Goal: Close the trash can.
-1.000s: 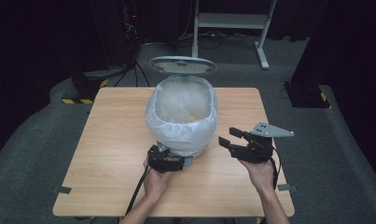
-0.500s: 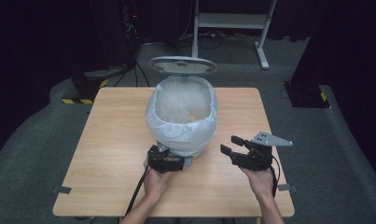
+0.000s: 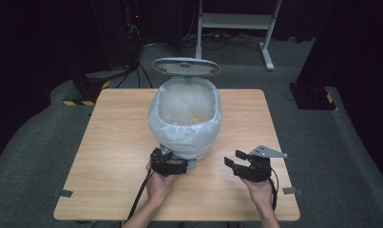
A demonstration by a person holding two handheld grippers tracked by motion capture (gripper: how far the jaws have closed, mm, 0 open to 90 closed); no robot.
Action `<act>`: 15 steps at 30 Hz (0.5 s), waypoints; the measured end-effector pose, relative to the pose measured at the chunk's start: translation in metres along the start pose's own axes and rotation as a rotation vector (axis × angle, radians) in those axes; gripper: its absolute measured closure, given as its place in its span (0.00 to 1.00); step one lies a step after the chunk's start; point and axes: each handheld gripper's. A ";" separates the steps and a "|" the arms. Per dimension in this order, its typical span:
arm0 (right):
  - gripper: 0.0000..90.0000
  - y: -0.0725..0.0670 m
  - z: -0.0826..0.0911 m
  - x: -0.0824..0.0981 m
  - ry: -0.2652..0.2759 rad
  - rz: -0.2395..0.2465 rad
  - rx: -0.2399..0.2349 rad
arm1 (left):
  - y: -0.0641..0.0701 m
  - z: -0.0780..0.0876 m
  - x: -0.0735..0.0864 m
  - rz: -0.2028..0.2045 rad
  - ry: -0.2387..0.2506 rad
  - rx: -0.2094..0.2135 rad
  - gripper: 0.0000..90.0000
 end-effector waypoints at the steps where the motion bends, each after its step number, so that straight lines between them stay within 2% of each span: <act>1: 0.44 0.001 -0.002 0.003 -0.004 -0.002 0.007 | 0.000 0.000 0.000 0.001 0.000 0.000 0.03; 4: 0.44 0.003 -0.009 0.012 -0.016 -0.017 0.018 | 0.000 0.000 0.000 0.001 0.001 0.000 0.03; 15: 0.43 0.008 -0.037 0.041 -0.113 0.032 0.172 | 0.000 0.000 0.000 0.003 0.002 0.000 0.03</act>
Point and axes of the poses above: each handheld gripper's, and its own axes: z roughly backward along the jaws, x roughly out of its underside, y roughly to its right, and after that the axes turned 4 degrees about -z, right-handed
